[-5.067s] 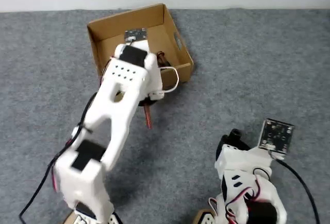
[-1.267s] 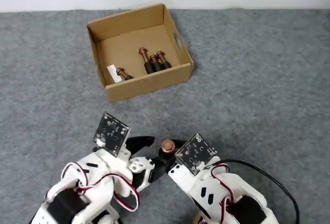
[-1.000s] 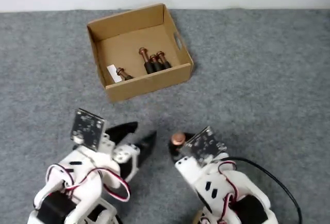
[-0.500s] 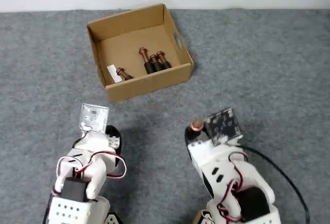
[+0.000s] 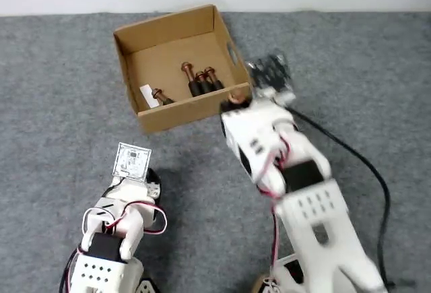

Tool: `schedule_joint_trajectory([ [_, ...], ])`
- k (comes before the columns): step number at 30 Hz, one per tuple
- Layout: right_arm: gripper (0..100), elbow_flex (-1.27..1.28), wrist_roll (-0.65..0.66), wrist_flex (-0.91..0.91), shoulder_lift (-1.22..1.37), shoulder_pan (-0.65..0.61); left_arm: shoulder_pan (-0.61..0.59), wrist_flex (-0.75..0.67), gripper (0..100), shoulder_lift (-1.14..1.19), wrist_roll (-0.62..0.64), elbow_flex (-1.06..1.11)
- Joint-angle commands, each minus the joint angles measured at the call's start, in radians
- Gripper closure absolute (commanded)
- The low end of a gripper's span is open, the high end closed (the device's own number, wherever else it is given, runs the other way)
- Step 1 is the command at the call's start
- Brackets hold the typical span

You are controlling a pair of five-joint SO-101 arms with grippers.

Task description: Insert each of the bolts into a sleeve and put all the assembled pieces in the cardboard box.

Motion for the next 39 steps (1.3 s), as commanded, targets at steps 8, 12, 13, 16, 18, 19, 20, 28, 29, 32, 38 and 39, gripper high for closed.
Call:
schedule_joint_trajectory([
  [8,99.1,-0.488,0.143,-0.226,0.581,-0.013,-0.031,0.006,99,-0.005,-0.005,-0.007],
  [12,99.1,-0.678,0.143,-0.223,0.768,-0.045,-0.031,0.006,99,-0.005,-0.005,-0.007],
  [13,99.1,-0.720,0.143,-0.223,0.816,-0.053,-0.031,0.006,99,-0.005,-0.005,-0.007],
  [16,99.1,-0.832,0.143,-0.222,0.951,-0.067,-0.031,0.006,99,-0.005,-0.005,-0.007],
  [18,99.1,-0.887,0.143,-0.222,1.029,-0.082,-0.031,0.006,99,-0.005,-0.005,-0.007],
  [19,99.1,-0.907,0.143,-0.222,1.063,-0.091,-0.031,0.006,99,-0.005,-0.005,-0.007],
  [20,99.1,-0.922,0.143,-0.222,1.095,-0.097,-0.031,0.006,99,-0.005,-0.005,-0.007],
  [28,99.1,-0.945,0.143,-0.170,1.245,-0.179,-0.031,0.006,99,-0.005,-0.005,-0.007],
  [29,99.1,-0.945,0.143,-0.148,1.254,-0.186,-0.031,0.006,99,-0.005,-0.005,-0.007],
  [32,98.3,-0.945,0.143,-0.096,1.280,-0.196,-0.031,0.006,99,-0.005,-0.005,-0.007],
  [38,85.8,-0.945,0.143,-0.038,1.288,-0.194,-0.031,0.006,99,-0.005,-0.005,-0.007],
  [39,86.3,-0.948,0.143,-0.024,1.287,-0.196,-0.031,0.006,99,-0.005,-0.005,-0.007],
])
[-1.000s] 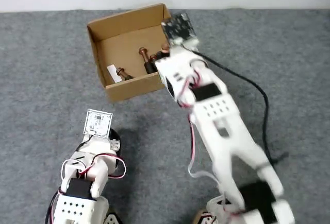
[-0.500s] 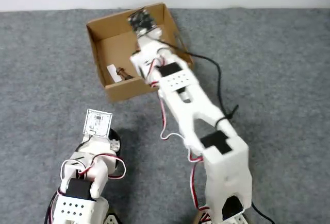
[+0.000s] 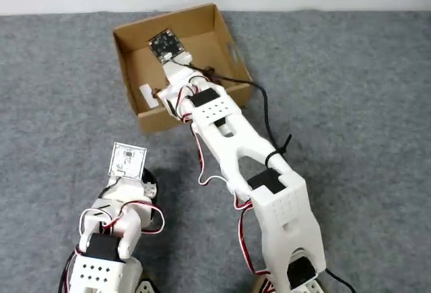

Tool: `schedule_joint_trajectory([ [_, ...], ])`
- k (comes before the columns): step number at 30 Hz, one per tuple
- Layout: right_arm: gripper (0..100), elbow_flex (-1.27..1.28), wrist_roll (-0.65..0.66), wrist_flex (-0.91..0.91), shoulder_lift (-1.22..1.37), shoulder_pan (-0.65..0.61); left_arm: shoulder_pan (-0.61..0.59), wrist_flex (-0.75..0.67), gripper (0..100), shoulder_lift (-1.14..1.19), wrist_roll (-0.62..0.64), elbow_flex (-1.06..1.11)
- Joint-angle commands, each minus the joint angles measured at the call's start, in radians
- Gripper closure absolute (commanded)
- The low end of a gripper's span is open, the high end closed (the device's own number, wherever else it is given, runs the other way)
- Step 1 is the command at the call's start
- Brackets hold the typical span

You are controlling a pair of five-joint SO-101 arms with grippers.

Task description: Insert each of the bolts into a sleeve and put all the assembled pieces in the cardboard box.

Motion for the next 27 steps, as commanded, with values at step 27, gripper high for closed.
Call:
schedule_joint_trajectory([
  [27,99.1,-0.252,-0.265,0.877,-0.541,0.007,-0.011,0.000,99,-0.005,-0.006,-0.007],
])
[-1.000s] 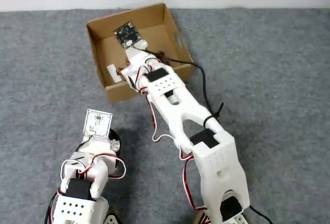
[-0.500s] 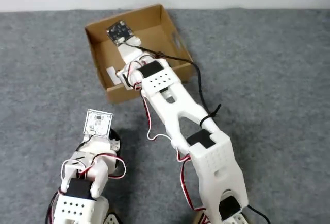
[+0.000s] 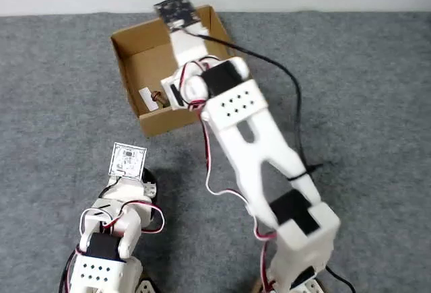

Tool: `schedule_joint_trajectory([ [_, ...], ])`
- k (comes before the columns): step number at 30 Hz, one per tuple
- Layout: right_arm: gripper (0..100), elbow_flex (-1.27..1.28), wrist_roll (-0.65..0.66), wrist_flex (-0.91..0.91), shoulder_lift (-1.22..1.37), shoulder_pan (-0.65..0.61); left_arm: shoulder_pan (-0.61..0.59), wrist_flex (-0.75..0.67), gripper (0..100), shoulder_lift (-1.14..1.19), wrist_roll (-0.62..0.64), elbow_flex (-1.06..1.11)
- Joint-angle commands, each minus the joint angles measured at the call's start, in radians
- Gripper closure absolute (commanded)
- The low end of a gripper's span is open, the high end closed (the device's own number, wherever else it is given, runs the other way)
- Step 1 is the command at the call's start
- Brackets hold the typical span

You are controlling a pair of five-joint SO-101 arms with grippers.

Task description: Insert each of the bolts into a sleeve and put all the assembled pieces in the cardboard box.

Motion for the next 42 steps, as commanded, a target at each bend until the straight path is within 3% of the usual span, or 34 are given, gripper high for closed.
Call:
schedule_joint_trajectory([
  [1,99.1,-0.055,-0.071,0.174,-0.139,0.027,-0.008,0.000,99,-0.005,-0.008,-0.007],
  [7,99.1,-0.054,-0.207,0.437,-0.283,0.096,-0.008,0.005,99,-0.008,-0.012,-0.007],
  [11,99.1,0.038,-0.249,0.433,-0.433,0.177,-0.008,0.006,99,-0.008,-0.009,-0.007],
  [17,99.1,0.393,-0.252,0.424,-0.723,0.278,-0.008,0.006,99,-0.008,-0.006,-0.007],
  [24,99.1,0.924,-0.236,0.225,-1.150,0.429,-0.006,0.006,99,-0.006,-0.006,-0.007],
  [32,99.1,1.441,-0.074,0.031,-1.547,0.644,-0.006,0.006,99,-0.006,-0.006,-0.007],
  [36,99.1,1.626,0.023,-0.031,-1.705,0.656,-0.006,0.006,99,-0.006,-0.006,-0.007],
  [42,99.1,1.864,0.032,-0.124,-1.945,0.653,-0.006,0.006,99,-0.006,-0.006,-0.007],
])
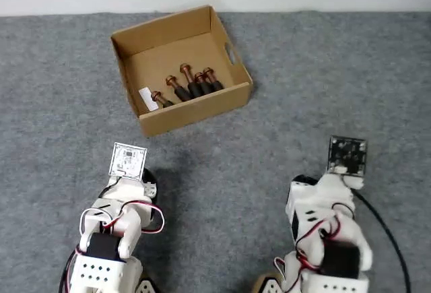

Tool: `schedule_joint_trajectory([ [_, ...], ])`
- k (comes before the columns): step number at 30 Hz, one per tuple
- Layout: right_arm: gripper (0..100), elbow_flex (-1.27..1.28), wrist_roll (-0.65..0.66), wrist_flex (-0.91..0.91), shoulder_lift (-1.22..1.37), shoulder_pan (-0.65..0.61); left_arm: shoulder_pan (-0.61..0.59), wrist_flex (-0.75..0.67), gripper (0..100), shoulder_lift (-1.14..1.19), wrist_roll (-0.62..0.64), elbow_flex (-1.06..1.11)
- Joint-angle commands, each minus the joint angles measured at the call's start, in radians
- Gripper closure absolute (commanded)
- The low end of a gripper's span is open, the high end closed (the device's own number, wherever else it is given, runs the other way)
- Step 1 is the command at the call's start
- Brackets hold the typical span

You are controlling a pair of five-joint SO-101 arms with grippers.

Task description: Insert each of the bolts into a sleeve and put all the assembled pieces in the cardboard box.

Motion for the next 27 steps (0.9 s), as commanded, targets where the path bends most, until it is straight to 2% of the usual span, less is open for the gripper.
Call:
schedule_joint_trajectory([
  [1,99.1,0.110,0.017,-0.045,-0.136,0.015,-0.006,0.005,99,-0.006,-0.002,-0.007],
  [4,99.1,0.187,0.018,-0.048,-0.205,0.015,-0.006,0.005,99,-0.006,-0.002,-0.007],
  [15,99.1,0.393,0.018,-0.048,-0.180,0.019,-0.006,0.005,99,-0.006,-0.002,-0.007],
  [27,99.0,0.404,0.018,-0.038,-0.174,0.022,-0.006,0.005,99,-0.006,-0.002,-0.007],
])
